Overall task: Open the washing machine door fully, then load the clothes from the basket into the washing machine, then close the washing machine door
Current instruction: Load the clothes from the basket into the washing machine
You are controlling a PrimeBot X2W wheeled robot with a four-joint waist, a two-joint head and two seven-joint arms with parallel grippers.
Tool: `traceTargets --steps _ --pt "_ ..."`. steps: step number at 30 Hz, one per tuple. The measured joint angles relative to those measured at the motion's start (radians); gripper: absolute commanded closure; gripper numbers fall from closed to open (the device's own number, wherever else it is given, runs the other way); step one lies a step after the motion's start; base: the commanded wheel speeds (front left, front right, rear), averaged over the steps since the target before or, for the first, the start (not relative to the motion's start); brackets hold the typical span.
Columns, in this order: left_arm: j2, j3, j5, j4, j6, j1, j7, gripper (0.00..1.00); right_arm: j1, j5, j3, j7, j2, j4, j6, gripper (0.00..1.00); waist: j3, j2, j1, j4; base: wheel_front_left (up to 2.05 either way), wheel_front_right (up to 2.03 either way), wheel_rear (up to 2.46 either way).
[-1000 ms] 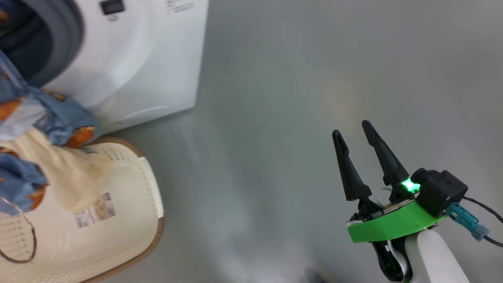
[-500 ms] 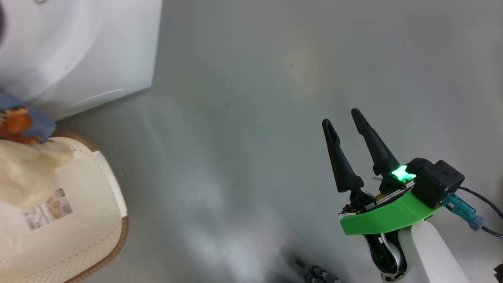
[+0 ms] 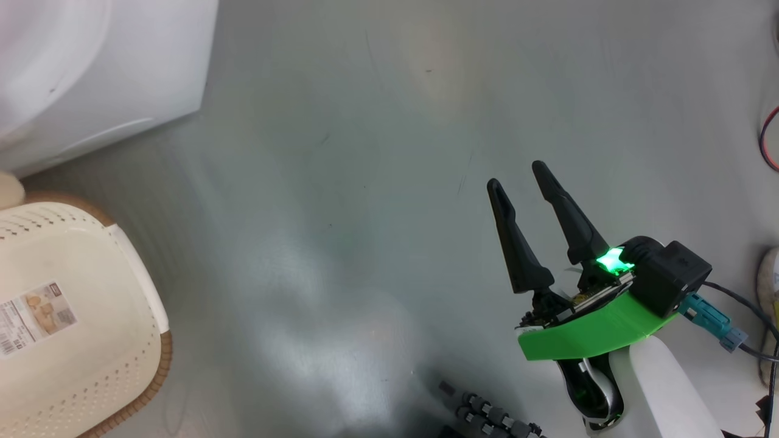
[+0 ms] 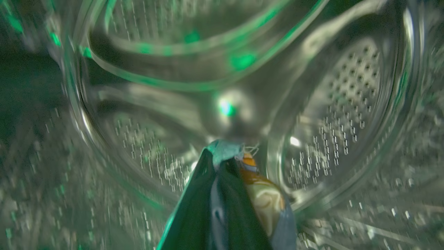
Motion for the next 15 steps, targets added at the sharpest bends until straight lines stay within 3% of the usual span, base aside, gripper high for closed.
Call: traceTargets --steps 4,15 --pt "0.007 -0.028 0.049 0.017 0.0 -0.086 -0.123 1.0 -0.012 0.0 0.001 0.0 0.0 -0.001 0.0 0.0 0.017 0.0 0.0 -0.002 0.0 0.0 0.0" --pt "-0.049 -0.023 -0.04 0.217 -0.036 -0.111 0.0 1.0 -0.022 0.0 0.001 0.0 0.001 -0.009 0.0 0.0 0.034 0.0 0.0 0.018 0.0 0.0 0.0"
